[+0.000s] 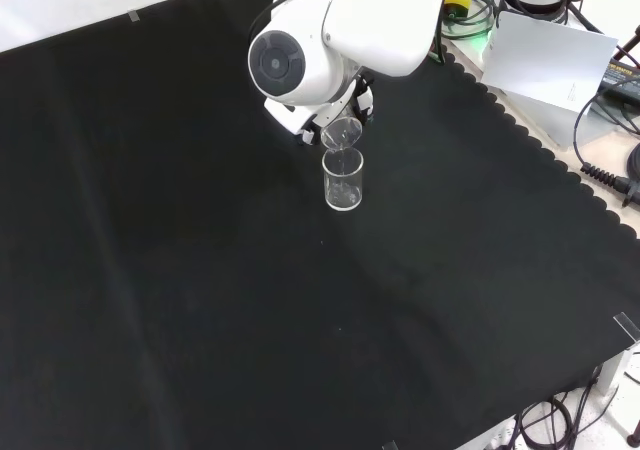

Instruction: Pour the water from the handheld beaker into the one on the table.

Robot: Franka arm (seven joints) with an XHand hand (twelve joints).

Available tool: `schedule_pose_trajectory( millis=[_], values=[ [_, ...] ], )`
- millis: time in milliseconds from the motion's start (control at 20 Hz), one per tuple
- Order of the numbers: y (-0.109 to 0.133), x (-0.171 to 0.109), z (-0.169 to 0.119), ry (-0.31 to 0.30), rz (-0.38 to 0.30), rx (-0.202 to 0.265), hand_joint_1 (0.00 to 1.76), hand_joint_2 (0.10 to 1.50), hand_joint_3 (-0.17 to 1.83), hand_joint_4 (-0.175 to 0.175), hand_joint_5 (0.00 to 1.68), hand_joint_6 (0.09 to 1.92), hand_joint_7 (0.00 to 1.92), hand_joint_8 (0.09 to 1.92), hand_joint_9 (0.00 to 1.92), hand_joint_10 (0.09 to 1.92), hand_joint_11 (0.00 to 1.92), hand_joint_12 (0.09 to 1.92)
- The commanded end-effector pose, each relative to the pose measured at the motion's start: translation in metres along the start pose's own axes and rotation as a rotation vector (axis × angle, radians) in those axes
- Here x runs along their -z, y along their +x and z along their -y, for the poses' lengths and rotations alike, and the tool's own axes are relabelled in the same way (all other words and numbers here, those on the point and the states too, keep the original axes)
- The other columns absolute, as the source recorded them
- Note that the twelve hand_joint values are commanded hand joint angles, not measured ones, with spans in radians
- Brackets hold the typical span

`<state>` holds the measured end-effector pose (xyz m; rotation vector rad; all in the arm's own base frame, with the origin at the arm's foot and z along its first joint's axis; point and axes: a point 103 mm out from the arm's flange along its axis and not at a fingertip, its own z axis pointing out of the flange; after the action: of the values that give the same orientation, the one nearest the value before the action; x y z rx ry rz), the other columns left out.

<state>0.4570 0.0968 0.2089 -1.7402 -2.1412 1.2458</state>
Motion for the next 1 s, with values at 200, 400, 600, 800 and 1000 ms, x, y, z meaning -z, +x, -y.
schedule_pose_trajectory(
  millis=[200, 400, 600, 800, 1000],
  values=[
    [0.000, 0.001, -0.001, 0.031, 0.014, -0.025, 1.30, 0.63, 0.81, -0.175, 1.12, 0.97, 1.18, 0.95, 1.52, 0.82, 1.14, 0.77],
    [0.001, 0.003, -0.001, 0.040, 0.018, -0.031, 1.30, 0.63, 0.81, -0.175, 1.12, 0.97, 1.18, 0.95, 1.52, 0.83, 1.14, 0.77],
    [0.002, 0.005, -0.001, 0.047, 0.021, -0.039, 1.30, 0.63, 0.81, -0.175, 1.12, 0.97, 1.18, 0.95, 1.52, 0.83, 1.14, 0.78],
    [0.002, 0.009, -0.001, 0.053, 0.026, -0.039, 1.30, 0.63, 0.81, -0.175, 1.12, 0.97, 1.18, 0.95, 1.52, 0.83, 1.14, 0.78],
    [0.004, 0.011, -0.001, 0.066, 0.035, -0.043, 1.30, 0.63, 0.81, -0.175, 1.12, 0.97, 1.18, 0.95, 1.52, 0.83, 1.14, 0.78]
  ],
)
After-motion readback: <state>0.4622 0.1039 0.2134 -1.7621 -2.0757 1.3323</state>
